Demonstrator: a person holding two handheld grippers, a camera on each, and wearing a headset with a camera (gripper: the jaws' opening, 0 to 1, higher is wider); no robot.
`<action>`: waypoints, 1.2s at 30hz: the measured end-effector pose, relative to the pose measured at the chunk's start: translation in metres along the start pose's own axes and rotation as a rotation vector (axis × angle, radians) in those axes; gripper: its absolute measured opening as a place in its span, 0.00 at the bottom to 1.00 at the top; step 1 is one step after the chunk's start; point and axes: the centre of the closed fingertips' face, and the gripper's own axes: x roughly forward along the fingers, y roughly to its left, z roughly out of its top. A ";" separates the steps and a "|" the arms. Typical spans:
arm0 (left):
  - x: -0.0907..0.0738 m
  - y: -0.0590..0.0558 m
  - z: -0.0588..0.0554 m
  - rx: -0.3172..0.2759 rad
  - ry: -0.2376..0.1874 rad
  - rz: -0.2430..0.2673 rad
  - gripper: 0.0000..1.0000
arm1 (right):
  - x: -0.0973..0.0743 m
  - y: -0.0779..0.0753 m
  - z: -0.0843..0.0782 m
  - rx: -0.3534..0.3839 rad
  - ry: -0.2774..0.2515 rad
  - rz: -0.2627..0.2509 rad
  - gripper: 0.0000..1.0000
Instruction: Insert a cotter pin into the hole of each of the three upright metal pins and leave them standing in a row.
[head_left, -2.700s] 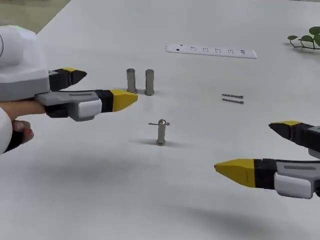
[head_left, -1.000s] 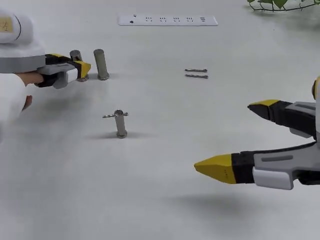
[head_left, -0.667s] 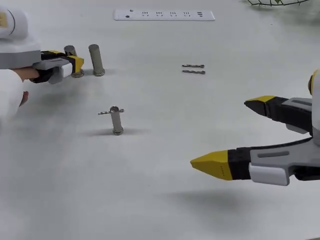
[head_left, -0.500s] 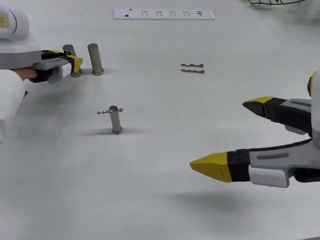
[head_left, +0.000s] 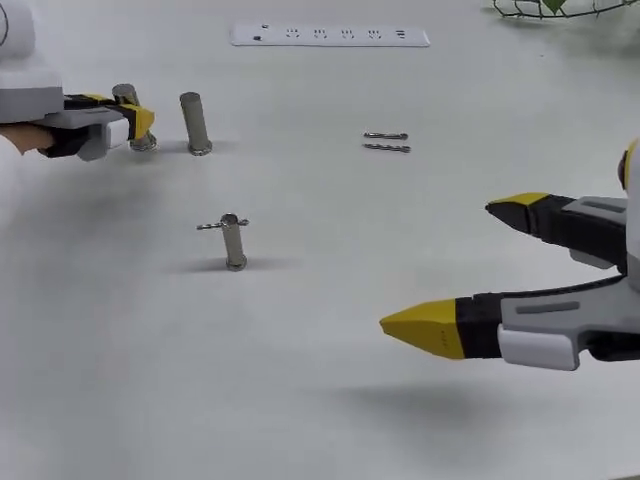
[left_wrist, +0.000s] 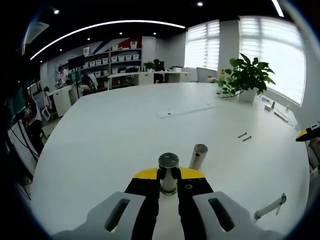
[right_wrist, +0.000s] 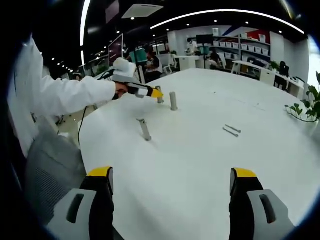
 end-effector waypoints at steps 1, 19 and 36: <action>-0.004 -0.002 0.004 0.003 -0.007 -0.003 0.09 | 0.000 0.000 0.001 -0.001 -0.001 0.000 0.95; -0.070 -0.069 0.057 -0.002 -0.119 -0.141 0.09 | -0.013 0.001 0.014 -0.010 -0.042 -0.019 0.95; -0.087 -0.172 0.047 0.081 -0.106 -0.346 0.09 | -0.033 0.003 0.008 0.009 -0.052 -0.052 0.94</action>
